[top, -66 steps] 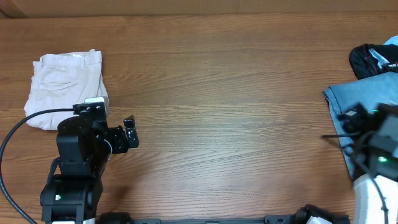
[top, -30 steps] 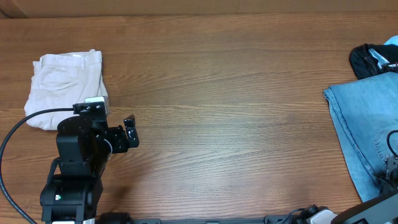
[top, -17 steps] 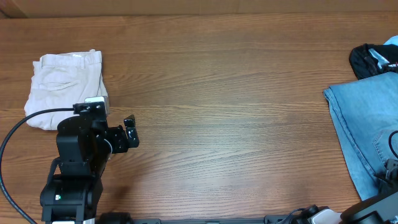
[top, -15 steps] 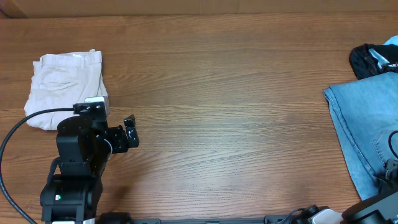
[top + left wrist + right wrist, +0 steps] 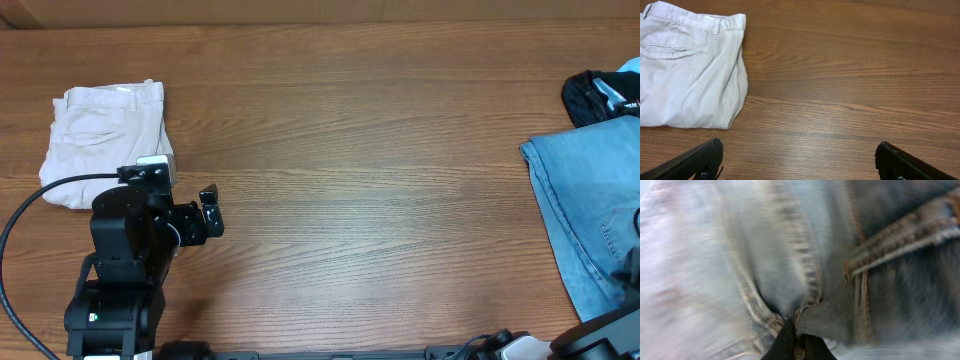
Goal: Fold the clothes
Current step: 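Grasp the jeans with the right gripper and drag them to table center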
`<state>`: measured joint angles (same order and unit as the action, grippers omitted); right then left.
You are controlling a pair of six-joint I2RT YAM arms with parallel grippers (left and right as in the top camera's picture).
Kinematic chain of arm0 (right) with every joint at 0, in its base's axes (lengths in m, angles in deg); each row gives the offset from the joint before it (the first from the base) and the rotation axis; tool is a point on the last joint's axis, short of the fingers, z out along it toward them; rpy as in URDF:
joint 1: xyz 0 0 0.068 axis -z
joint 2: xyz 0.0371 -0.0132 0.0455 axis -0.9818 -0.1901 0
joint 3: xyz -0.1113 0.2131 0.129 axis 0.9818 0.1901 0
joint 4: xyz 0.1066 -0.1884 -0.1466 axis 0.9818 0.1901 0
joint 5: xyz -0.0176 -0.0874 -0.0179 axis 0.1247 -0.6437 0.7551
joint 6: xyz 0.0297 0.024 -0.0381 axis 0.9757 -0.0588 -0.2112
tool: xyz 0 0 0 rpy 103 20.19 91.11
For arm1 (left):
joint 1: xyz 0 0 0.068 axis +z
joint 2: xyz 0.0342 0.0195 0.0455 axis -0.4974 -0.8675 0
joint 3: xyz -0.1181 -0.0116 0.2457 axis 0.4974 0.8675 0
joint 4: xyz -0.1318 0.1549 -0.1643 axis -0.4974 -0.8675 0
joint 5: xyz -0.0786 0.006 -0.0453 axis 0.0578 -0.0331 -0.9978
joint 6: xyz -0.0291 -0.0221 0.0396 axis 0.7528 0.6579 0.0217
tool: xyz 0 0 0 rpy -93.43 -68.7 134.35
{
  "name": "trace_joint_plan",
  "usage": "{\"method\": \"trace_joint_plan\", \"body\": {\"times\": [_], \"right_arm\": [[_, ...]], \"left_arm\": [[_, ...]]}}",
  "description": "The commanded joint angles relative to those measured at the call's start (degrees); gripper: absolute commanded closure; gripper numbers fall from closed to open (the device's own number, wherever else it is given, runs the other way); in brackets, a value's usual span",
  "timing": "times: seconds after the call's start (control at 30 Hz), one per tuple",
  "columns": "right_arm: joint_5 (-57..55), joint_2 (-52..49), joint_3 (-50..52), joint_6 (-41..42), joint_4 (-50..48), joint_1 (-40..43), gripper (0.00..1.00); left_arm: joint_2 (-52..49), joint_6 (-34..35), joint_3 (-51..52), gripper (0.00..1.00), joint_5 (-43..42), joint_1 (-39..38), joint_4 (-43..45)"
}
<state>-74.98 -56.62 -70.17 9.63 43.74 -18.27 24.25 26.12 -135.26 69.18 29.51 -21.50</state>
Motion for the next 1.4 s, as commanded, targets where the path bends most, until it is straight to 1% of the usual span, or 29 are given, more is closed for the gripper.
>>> {"method": "trace_joint_plan", "body": {"times": [0.0,0.07,0.13,0.23,0.27,0.33,0.43,0.5,0.53,0.57,0.6,0.67,0.73,0.77,0.83,0.93,1.03,1.13,1.17,1.23,1.27,1.37], "right_arm": [[16.11,3.21,-9.27,-9.68,-1.14,-4.63,0.96],[21.2,3.63,-14.69,-13.4,0.5,-9.05,0.96],[24.26,3.63,-21.49,-17.86,4.26,-15.89,0.96],[25.94,3.63,-30.23,-25.92,9.55,-29.11,0.96],[25.66,3.63,-33.0,-29.66,11.58,-35.43,0.96],[23.06,3.61,-35.6,-32.72,13.75,-45.27,0.96],[17.59,3.32,-36.15,-35.06,15.85,-60.94,0.96],[15.58,2.1,-36.15,-35.5,17.14,-68.94,0.96],[14.23,1.16,-36.15,-35.47,17.59,-72.7,0.93],[13.11,0.44,-36.15,-35.47,17.88,-75.01,0.66],[11.41,-0.46,-36.15,-35.43,18.05,-77.59,0.52],[8.94,-1.22,-36.15,-34.84,18.1,-80.19,0.5],[6.95,-1.18,-36.22,-34.73,18.05,-80.67,0.46],[5.07,-0.72,-36.33,-33.42,18.05,-80.37,0.42],[1.64,0.48,-36.63,-30.86,18.43,-78.68,0.4],[-0.61,3.21,-37.09,-30.29,19.85,-74.66,0.38],[-0.7,6.45,-37.11,-29.53,21.53,-68.91,0.33],[-0.68,9.11,-37.11,-26.38,23.65,-61.72,0.23],[-0.61,9.81,-37.11,-25.27,24.63,-58.82,0.21],[-0.39,10.47,-37.11,-24.35,26.36,-53.92,0.16],[-0.26,10.54,-37.11,-24.35,27.26,-51.69,0.11],[0.52,10.47,-37.05,-24.22,29.53,-46.14,0.08]], "left_arm": [[0.13,-0.09,-1.6,0.0,-0.85,0.35,0.42],[0.13,-0.09,-1.6,0.0,-0.85,0.35,0.5],[0.13,-0.09,-1.6,0.0,-0.85,0.35,0.61],[0.13,-0.07,-1.6,0.0,-0.85,0.35,0.66],[0.13,-0.09,-1.6,0.0,-0.85,0.35,0.66],[0.13,-0.09,-1.6,0.0,-0.83,0.35,0.66],[0.13,-0.09,-1.6,0.0,-0.85,0.35,0.66],[0.13,-0.09,-1.6,0.0,-0.85,0.35,0.66],[0.13,-0.09,-1.62,0.0,-0.85,0.35,0.66],[0.13,-0.09,-1.6,0.0,-0.85,0.35,0.66],[0.13,-0.09,-1.62,0.0,-0.85,0.35,0.68],[0.13,-0.09,-1.6,0.0,-0.85,0.35,0.68],[0.13,-0.09,-1.6,0.0,-0.85,0.35,0.7],[0.13,-0.09,-1.6,0.0,-0.92,0.35,0.9],[0.13,-0.09,-1.6,0.0,-1.95,0.33,1.4],[0.13,-0.07,-1.6,0.0,-5.42,0.28,2.47],[-0.55,2.34,-1.6,0.0,-9.09,0.28,3.67],[-2.93,5.22,-1.6,0.0,-11.45,-0.28,3.5],[-4.24,6.08,-1.6,0.0,-12.37,-1.01,3.34],[-7.06,6.97,-1.6,0.0,-14.23,-3.13,3.32],[-8.68,7.06,-1.6,0.0,-14.84,-4.55,3.48],[-14.03,8.5,-1.6,0.0,-14.82,-10.27,4.74]]}}
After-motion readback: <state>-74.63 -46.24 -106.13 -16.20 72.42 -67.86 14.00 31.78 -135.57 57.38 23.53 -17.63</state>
